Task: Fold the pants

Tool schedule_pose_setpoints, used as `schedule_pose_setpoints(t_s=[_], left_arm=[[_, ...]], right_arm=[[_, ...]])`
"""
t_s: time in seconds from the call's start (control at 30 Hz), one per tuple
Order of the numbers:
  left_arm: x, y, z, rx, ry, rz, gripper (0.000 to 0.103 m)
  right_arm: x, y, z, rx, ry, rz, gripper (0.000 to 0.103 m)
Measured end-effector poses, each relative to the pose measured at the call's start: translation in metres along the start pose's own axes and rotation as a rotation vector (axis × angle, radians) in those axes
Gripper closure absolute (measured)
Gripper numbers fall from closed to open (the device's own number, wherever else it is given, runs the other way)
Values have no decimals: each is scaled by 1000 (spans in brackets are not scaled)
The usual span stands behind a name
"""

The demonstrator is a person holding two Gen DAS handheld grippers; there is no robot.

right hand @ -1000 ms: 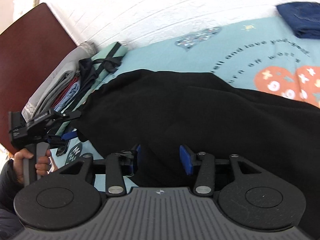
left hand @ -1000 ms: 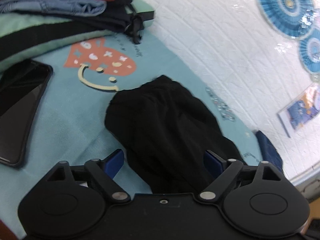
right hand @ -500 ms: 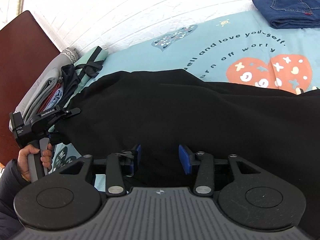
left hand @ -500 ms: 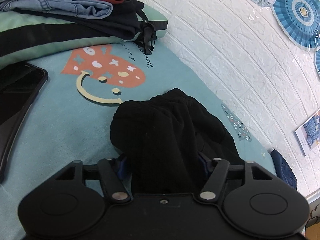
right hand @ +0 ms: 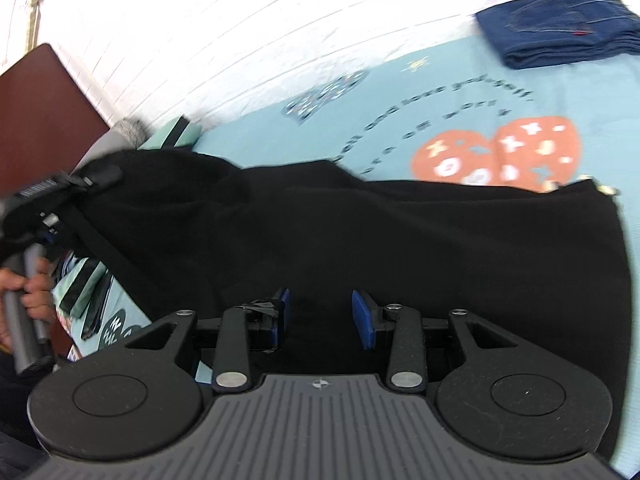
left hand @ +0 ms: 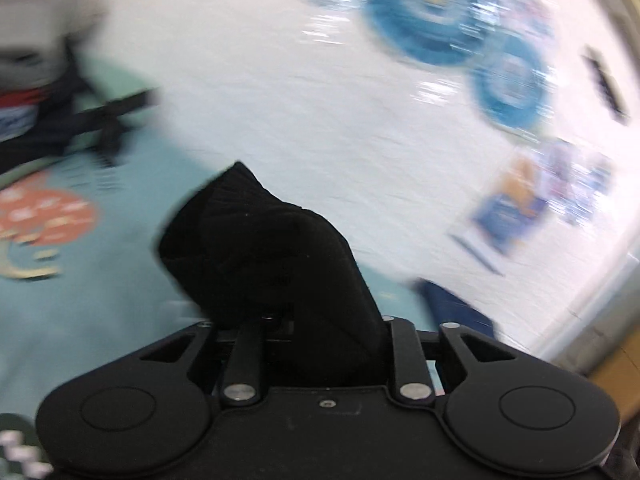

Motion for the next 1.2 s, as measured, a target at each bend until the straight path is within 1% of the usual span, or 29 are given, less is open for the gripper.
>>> schedule_pose_setpoints(t_s=[0.07,0.13,0.2,0.27,0.33,0.4,0.43,0.47,0.5,0.53,0.57,0.63,0.67,0.7,0.77,0.83,0.87,0.97,1.0,1.03,1.1,1.13,1.2], left_arm=[[-36,1,8,20,-99,53,0],[-72,-4,21,55,-193,99,0],[-109,-17,36,106,-286,138,0],[-142,-38,55,179,-364,180,0],[-171,-68,74,273,-423,239,0],[-185,-98,92,401,-449,297,0],[-188,-109,96,457,-460,299,0],[-188,-114,98,484,-479,278,0],[-185,-113,96,481,-497,250,0],[-181,-107,92,460,-499,232,0],[-176,-99,84,427,-481,227,0],[-162,-77,67,329,-427,245,0],[-155,-70,58,282,-391,269,0],[-147,-63,53,257,-340,292,0],[-126,-58,45,228,-235,310,0],[-104,-59,47,237,-133,302,0],[-93,-61,46,245,-100,284,0],[-64,-64,46,274,-86,197,0],[-58,-65,47,275,-75,189,0],[-54,-66,44,276,-67,189,0],[-52,-67,44,281,-65,185,0],[-51,-69,44,284,-69,178,0],[-60,-69,46,287,-77,169,0]], right_arm=[[-10,1,-11,-28,-12,17,40],[-23,2,-24,-58,-28,39,40],[-37,3,-38,-92,-42,65,40],[-52,2,-53,-125,-51,98,40],[-66,1,-68,-154,-73,122,40],[-79,0,-82,-181,-94,142,40],[-86,-1,-88,-190,-103,154,40],[-92,-2,-93,-199,-112,163,40],[-98,-2,-98,-206,-125,173,40],[-103,-3,-102,-213,-140,179,40],[-106,-3,-106,-222,-135,185,40],[-109,-1,-110,-241,-99,207,40],[-108,1,-111,-250,-76,207,40],[-107,2,-112,-258,-61,196,40],[-100,7,-110,-270,-53,167,39],[-93,11,-108,-280,-58,151,39],[-90,14,-107,-296,-70,142,39],[-81,20,-113,-346,-95,101,38],[-79,23,-114,-360,-97,92,38],[-76,25,-114,-369,-101,83,36],[-68,29,-113,-370,-84,64,29],[-63,30,-110,-363,-71,55,29],[-53,31,-99,-333,-40,35,28]])
Point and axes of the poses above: each gripper's, at about its wrist camera, not at the fingertips, and z roughly the way its jaws point, x to its left, y to its top, the point moved 3 cm from there along z, roughly the way its jaws point, and after that the axes turned 14 degrees about z, right-handed, at the moved point
